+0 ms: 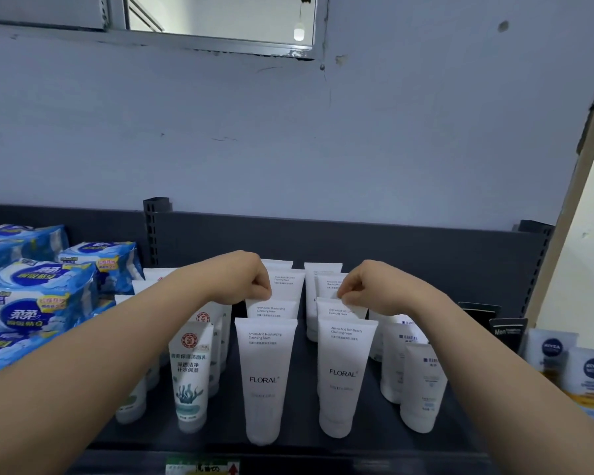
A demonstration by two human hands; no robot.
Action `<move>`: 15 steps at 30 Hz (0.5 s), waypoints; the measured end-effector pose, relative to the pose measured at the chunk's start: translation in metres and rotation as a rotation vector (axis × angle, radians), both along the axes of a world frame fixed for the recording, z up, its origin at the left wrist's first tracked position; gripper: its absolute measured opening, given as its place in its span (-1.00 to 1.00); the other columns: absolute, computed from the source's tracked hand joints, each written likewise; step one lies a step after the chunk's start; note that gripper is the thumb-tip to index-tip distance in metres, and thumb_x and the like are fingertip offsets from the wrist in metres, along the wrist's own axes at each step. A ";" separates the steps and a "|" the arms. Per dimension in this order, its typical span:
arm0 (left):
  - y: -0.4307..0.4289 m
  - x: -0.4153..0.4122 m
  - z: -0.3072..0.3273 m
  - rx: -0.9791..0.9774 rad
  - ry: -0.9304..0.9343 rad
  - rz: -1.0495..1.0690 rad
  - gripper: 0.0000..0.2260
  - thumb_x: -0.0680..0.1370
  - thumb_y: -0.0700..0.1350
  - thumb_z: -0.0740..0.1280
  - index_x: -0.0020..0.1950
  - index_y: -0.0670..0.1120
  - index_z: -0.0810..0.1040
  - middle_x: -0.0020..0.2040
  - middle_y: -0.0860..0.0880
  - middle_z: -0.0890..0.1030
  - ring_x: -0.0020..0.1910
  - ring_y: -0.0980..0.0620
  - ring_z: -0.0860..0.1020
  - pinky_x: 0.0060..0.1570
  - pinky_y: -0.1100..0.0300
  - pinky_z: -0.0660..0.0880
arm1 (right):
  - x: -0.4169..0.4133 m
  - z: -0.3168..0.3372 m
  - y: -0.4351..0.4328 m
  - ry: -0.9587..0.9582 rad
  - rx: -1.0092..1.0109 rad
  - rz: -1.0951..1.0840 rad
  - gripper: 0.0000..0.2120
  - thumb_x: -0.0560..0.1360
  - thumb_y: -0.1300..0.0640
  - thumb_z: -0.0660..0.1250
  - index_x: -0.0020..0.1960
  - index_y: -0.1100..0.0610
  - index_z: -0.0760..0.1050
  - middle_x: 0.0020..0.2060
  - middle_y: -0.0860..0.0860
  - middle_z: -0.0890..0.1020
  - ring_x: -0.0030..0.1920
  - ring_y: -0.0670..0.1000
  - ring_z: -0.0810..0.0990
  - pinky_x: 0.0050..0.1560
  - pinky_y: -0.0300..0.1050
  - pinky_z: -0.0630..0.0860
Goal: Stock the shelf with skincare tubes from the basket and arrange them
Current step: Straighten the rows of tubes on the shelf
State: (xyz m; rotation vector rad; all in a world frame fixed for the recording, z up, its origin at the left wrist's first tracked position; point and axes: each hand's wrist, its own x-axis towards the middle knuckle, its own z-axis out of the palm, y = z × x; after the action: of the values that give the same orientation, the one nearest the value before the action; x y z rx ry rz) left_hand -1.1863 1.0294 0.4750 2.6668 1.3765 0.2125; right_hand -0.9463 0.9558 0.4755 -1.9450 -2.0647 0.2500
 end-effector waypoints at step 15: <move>0.067 0.039 0.013 0.040 0.102 0.066 -0.73 0.53 -0.08 0.36 0.23 -0.04 0.57 0.17 0.05 0.59 0.13 0.01 0.54 0.20 0.08 0.48 | 0.018 -0.004 0.068 -0.105 0.025 -0.114 -0.77 0.49 0.27 0.30 0.10 0.10 0.60 0.02 0.04 0.65 -0.01 0.09 0.63 0.08 0.02 0.59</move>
State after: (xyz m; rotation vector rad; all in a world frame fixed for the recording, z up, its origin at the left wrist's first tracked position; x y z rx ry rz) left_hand -1.1474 1.0967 0.4879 2.7023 1.5067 0.1132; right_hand -0.9285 1.0235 0.4718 -2.0929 -2.0010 0.0985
